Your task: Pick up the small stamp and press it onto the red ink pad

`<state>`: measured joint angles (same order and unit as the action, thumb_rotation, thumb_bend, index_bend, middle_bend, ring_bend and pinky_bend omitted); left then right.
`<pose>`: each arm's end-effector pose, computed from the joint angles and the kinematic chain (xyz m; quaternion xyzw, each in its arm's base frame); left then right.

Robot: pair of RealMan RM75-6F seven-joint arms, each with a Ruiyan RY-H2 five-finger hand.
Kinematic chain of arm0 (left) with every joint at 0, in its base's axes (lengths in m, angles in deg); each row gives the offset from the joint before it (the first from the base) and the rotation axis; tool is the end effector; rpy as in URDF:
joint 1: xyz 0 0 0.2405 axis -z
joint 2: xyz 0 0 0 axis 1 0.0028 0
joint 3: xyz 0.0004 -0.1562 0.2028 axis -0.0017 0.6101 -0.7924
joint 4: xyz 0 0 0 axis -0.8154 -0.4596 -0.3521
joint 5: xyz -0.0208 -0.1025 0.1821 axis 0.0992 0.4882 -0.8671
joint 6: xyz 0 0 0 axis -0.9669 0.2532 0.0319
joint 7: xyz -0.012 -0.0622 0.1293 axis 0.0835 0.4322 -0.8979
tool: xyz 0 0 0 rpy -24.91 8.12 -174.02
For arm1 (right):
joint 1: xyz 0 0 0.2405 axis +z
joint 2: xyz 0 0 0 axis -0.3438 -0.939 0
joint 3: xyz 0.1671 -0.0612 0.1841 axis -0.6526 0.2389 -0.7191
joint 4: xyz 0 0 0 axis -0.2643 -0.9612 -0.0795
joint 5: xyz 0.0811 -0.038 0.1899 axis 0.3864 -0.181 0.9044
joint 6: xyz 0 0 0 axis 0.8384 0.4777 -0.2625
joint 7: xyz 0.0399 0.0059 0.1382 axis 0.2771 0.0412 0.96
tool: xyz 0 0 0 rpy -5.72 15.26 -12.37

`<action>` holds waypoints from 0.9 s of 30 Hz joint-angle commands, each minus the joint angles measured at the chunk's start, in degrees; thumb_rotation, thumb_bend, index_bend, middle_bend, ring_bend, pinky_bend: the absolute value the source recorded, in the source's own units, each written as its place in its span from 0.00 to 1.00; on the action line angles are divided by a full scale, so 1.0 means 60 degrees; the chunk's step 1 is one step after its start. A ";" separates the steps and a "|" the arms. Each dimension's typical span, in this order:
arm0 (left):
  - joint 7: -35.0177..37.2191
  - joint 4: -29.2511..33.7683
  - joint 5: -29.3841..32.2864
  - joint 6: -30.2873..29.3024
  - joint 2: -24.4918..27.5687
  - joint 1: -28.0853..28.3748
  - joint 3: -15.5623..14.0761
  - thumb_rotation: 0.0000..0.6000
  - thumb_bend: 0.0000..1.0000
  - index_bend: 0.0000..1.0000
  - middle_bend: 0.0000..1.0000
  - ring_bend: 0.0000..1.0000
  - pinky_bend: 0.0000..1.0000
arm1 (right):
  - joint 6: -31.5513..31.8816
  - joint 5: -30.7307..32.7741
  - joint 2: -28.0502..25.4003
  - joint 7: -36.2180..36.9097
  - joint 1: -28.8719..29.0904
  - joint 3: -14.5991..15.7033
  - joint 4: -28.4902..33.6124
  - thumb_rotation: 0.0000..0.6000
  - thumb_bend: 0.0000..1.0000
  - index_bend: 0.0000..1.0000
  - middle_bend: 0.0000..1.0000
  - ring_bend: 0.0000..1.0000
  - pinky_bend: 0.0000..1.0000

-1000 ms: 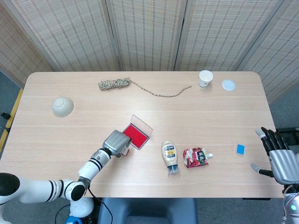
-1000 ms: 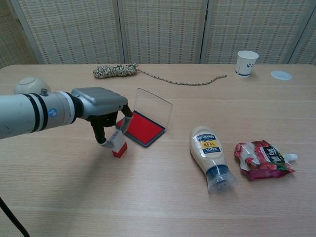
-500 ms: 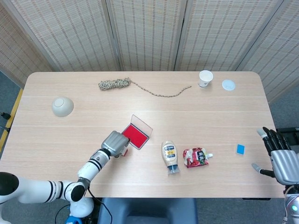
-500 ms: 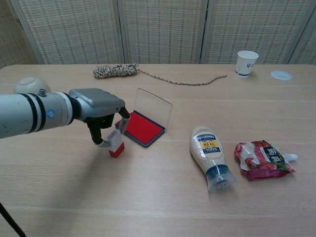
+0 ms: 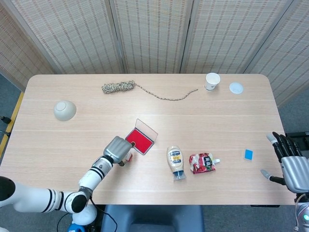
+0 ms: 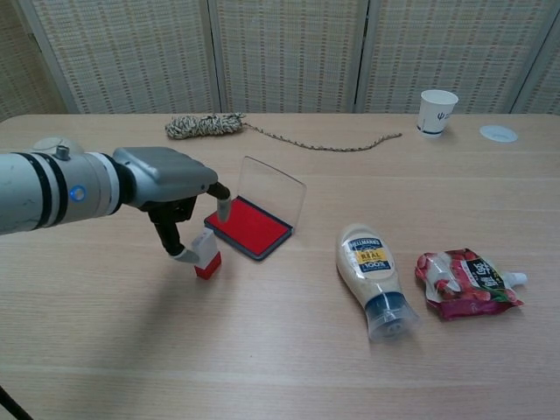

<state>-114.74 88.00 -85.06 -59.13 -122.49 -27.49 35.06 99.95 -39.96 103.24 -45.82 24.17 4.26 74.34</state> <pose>-0.0941 0.3291 -0.0333 -0.8551 -0.2652 -0.2033 0.3963 -0.3105 -0.1747 0.1816 0.6064 -0.3814 0.3911 0.5778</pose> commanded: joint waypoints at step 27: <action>0.7626 -0.2307 -0.6737 -0.7920 0.1799 -0.8635 -0.1858 1.00 0.25 0.00 0.01 0.00 0.21 | -0.0042 -0.0179 0.0290 -0.0739 0.0016 0.0080 0.0110 1.00 0.14 0.00 0.00 0.00 0.00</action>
<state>-69.65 75.62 -125.96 -108.40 -110.84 -77.64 24.20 99.91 -40.98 104.83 -50.00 24.14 4.67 74.97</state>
